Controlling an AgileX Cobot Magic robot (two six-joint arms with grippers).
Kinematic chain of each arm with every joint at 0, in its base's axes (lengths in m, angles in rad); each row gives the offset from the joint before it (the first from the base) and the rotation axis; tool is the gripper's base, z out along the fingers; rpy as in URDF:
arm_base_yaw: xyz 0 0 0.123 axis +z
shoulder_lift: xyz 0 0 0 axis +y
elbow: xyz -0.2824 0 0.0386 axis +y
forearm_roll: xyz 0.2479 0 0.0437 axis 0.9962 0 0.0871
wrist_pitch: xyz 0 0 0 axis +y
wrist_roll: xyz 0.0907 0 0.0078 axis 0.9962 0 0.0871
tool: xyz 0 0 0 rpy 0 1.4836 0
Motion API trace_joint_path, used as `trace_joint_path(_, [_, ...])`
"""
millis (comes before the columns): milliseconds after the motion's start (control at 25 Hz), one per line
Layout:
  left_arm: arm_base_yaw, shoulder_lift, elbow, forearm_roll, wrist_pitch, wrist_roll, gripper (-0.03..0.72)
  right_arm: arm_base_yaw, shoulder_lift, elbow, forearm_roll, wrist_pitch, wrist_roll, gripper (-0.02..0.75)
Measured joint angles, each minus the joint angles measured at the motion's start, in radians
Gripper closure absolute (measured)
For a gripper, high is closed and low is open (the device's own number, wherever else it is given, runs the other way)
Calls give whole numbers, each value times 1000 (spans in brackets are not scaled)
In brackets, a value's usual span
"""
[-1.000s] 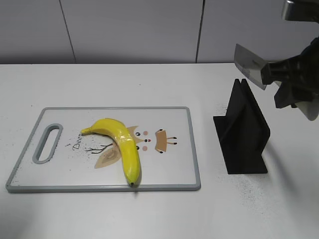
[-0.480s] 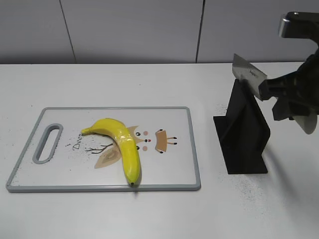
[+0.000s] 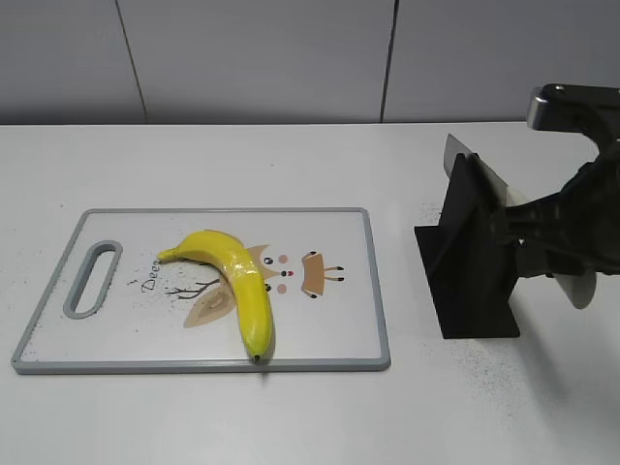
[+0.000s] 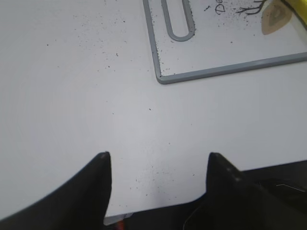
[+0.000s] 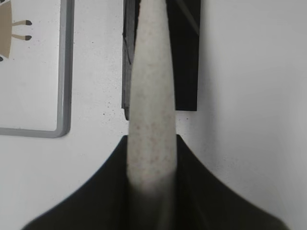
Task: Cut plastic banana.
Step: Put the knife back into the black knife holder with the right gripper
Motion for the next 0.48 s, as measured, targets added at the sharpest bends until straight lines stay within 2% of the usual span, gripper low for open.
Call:
trace_joint_path(320, [0,-133,17,0,-21,-6,103,0,11,36,44,-45,1,559])
trace_joint_path(360, [0,-151,17,0,-21,-6,103,0,10,37,50,-45,2,514])
trace_joint_path(480, [0,-203,17,0,-23,-7,103,0,10,37,60,-44,2,305])
